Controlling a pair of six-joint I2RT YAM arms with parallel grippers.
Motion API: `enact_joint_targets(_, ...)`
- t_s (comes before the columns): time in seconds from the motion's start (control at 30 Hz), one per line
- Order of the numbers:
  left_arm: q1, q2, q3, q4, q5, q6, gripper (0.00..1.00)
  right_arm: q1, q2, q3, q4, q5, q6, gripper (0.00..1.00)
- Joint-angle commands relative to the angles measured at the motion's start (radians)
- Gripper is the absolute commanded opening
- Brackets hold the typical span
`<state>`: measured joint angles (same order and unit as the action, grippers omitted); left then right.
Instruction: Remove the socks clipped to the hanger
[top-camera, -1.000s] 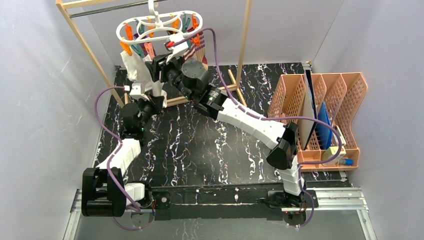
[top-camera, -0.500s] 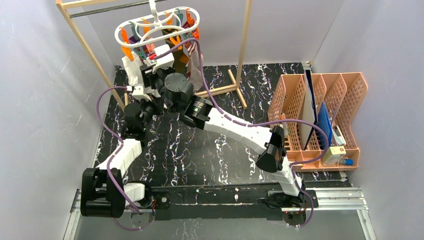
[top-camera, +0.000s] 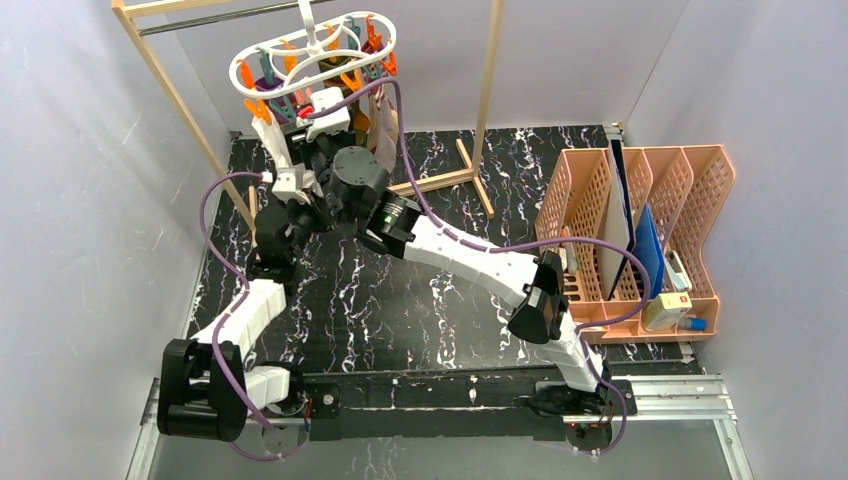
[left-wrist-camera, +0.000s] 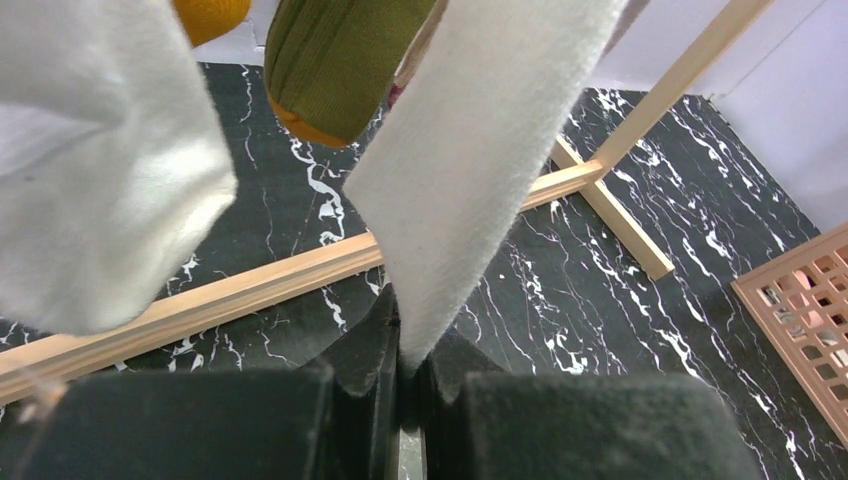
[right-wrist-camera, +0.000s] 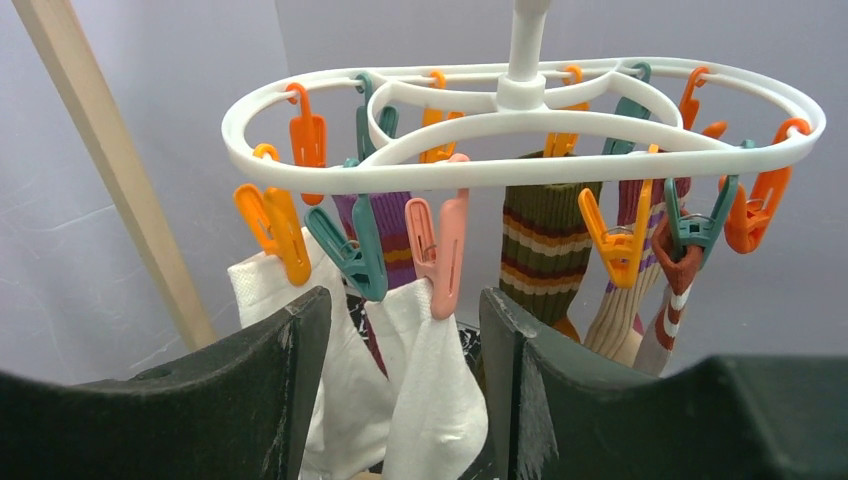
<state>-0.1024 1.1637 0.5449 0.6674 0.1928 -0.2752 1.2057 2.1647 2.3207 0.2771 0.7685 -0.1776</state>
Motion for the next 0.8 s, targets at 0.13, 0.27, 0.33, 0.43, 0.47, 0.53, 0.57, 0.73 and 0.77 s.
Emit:
enact_joint_targets(0.13,-0.08,-0.073,0.003,-0.088,-0.055,0.057,0.0,-0.011,-0.005,0.012,0.124,0.039,-0.06,0.65)
enact_joint_targets(0.27,-0.133,-0.114,0.002,-0.125,-0.085,0.078,0.0,-0.022,-0.022,-0.018,0.14,0.043,-0.059,0.65)
enact_joint_targets(0.33,-0.152,-0.137,-0.001,-0.151,-0.097,0.083,0.0,-0.028,-0.026,-0.028,0.141,0.049,-0.06,0.66)
enact_joint_targets(0.43,-0.164,-0.183,-0.013,-0.181,-0.115,0.081,0.0,-0.036,-0.051,-0.071,0.156,0.052,-0.058,0.66)
enact_joint_targets(0.47,-0.164,-0.197,-0.015,-0.192,-0.117,0.08,0.0,-0.038,-0.062,-0.089,0.162,0.052,-0.055,0.66)
enact_joint_targets(0.53,-0.167,-0.224,-0.021,-0.211,-0.12,0.08,0.0,-0.041,-0.078,-0.122,0.17,0.054,-0.046,0.66)
enact_joint_targets(0.57,-0.169,-0.235,-0.023,-0.219,-0.121,0.078,0.0,-0.042,-0.083,-0.132,0.173,0.055,-0.042,0.66)
enact_joint_targets(0.73,-0.182,-0.271,-0.031,-0.252,-0.121,0.071,0.0,-0.044,-0.081,-0.131,0.168,0.051,-0.035,0.66)
enact_joint_targets(0.77,-0.187,-0.273,-0.031,-0.257,-0.122,0.07,0.0,-0.044,-0.077,-0.125,0.167,0.05,-0.036,0.66)
